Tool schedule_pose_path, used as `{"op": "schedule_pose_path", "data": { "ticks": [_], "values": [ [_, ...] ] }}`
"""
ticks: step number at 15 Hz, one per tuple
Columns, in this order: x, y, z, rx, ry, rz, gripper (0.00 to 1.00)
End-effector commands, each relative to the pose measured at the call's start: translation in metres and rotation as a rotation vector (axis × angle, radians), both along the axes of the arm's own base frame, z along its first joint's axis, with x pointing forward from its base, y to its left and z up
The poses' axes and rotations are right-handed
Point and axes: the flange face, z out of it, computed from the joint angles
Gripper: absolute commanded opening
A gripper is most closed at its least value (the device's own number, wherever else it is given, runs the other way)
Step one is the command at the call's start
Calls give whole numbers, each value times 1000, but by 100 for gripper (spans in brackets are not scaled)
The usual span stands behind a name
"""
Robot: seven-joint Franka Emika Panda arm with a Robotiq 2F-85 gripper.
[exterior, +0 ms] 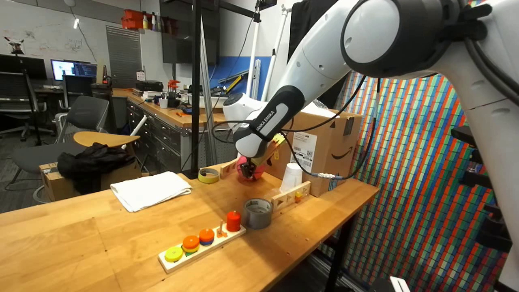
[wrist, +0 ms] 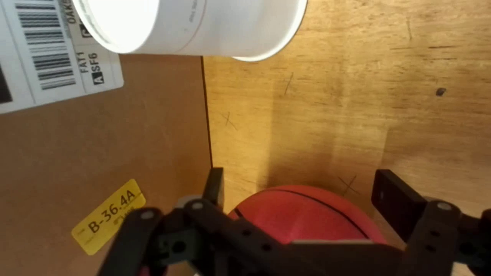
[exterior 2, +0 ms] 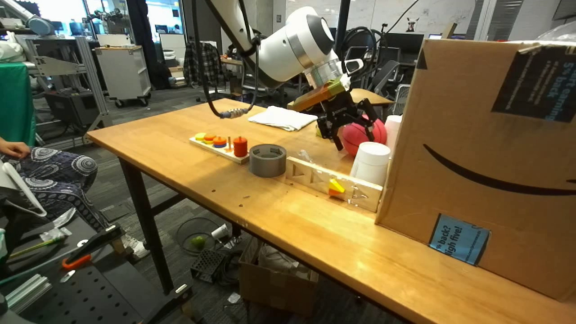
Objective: Move the basketball to the right
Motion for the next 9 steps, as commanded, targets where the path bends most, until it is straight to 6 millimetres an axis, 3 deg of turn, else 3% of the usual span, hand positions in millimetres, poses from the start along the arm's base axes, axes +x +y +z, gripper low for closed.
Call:
{"op": "schedule_pose_path", "data": {
  "ticks": [1,5,9],
  "values": [
    [-12,3,22,5,-17,0,100],
    [-20,19,44,15,-45,24,100],
    [-29,67,77,51,-102,106,100]
  ]
}}
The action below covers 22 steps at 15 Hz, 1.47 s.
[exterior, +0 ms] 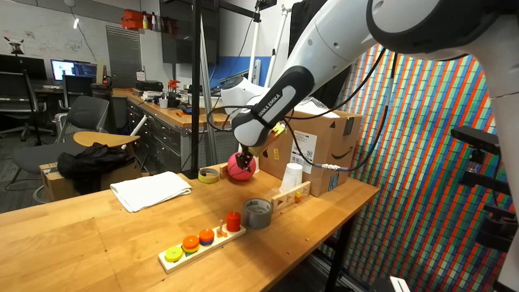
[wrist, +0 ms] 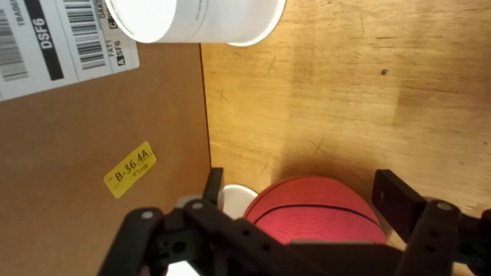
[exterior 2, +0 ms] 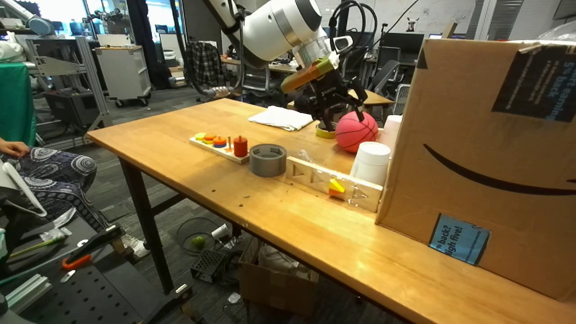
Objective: Move the basketball to the right
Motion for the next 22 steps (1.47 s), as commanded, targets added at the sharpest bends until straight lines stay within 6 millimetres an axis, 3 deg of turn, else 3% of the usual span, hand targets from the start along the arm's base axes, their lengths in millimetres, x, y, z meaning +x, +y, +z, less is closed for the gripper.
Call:
{"op": "schedule_pose_path", "data": {
  "ticks": [1,6,9,12,16,19,22],
  "values": [
    [-16,49,36,26,-55,79,100],
    [-20,135,58,49,-77,205,100],
    [-16,182,55,59,-69,278,100],
    [-9,216,44,71,-45,328,100],
    [14,224,22,85,-15,341,100],
    [37,211,7,85,2,323,100],
    [58,184,-9,87,19,286,100]
  ]
}}
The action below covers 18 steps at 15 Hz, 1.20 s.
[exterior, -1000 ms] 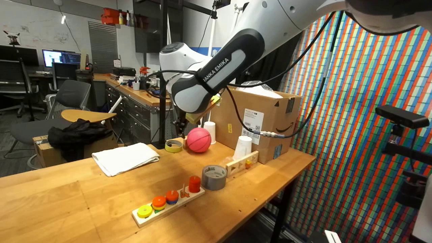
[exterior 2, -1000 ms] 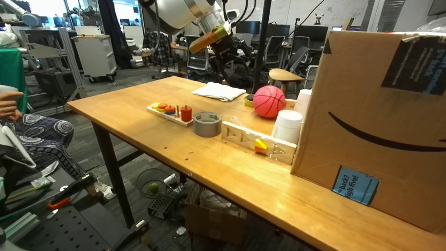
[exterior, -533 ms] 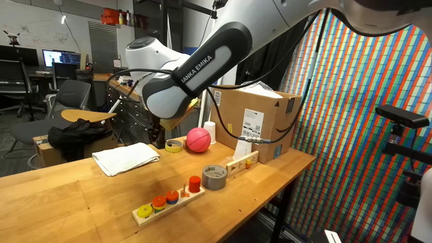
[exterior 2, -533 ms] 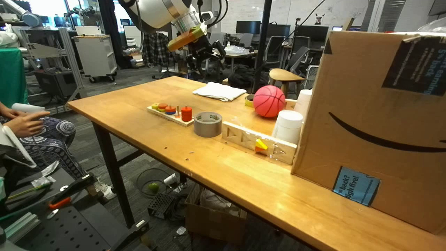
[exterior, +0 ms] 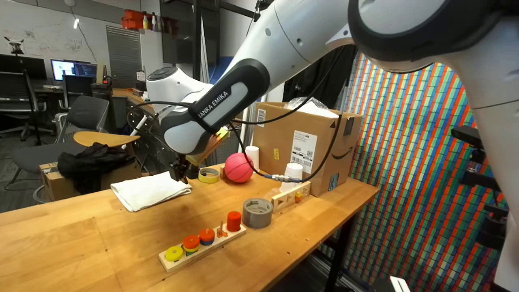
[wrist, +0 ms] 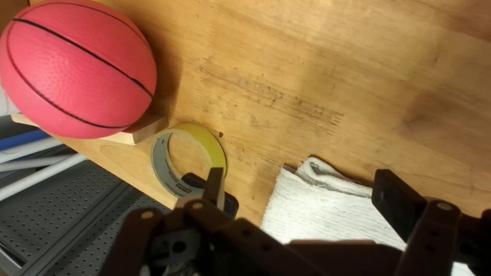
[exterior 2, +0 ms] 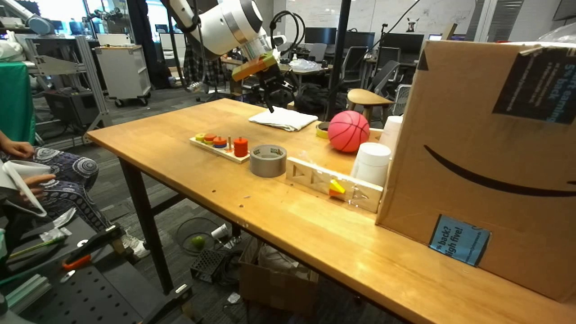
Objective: Move the basketball to the right
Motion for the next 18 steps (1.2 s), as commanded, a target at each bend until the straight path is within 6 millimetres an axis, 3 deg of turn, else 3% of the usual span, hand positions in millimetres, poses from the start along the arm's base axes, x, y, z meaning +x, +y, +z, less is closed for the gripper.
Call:
{"op": "schedule_pose_path", "data": {
  "ticks": [1,5,10,14,18],
  "values": [
    [32,-31,-9,6,26,-39,100],
    [42,-81,-30,23,59,-119,100],
    [33,-148,-43,37,76,-232,100],
    [9,-211,-7,-28,28,-321,100],
    [-50,-286,17,-172,18,-433,100]
  ]
}}
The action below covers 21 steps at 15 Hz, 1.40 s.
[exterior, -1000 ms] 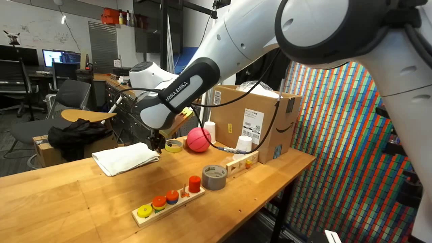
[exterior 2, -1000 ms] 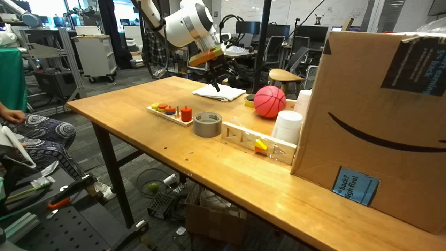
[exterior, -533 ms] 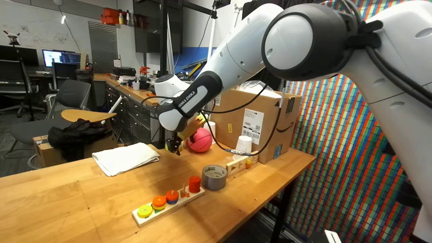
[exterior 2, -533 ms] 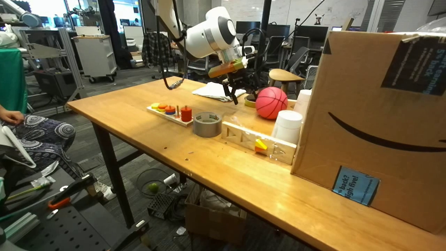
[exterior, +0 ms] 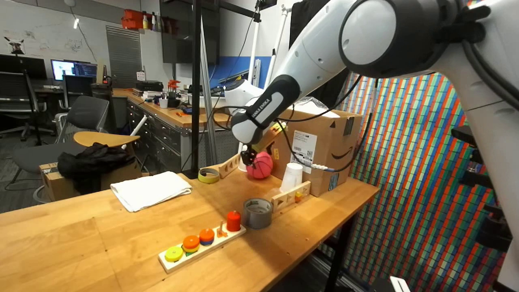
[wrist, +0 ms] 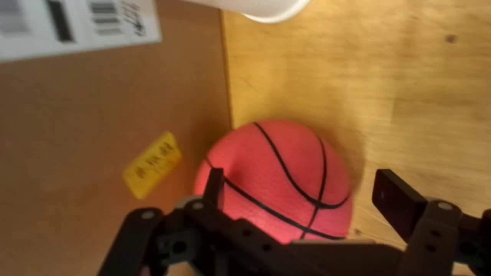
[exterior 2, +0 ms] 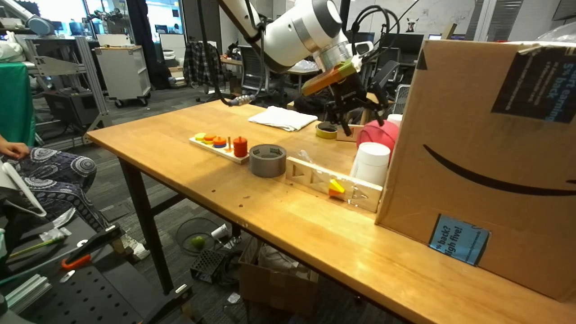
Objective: Move the basketball to the right
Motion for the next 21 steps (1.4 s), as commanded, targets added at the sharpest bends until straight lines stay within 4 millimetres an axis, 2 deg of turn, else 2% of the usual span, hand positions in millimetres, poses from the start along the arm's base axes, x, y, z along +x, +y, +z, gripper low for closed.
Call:
{"op": "schedule_pose_path", "data": {
  "ticks": [1,3,6,9,11,12,15,21],
  "values": [
    [-66,-52,24,-96,-5,-98,100],
    [-101,-72,33,-131,-13,-137,100],
    [-141,-67,41,-177,-24,-143,100],
    [-168,-44,54,-203,-46,-115,100],
    [-183,-20,60,-170,-53,-92,100],
    [-158,-40,46,-178,-31,-108,100],
    [-174,-19,54,-162,-39,-87,100],
    [-179,-22,54,-159,-36,-94,100]
  ]
}}
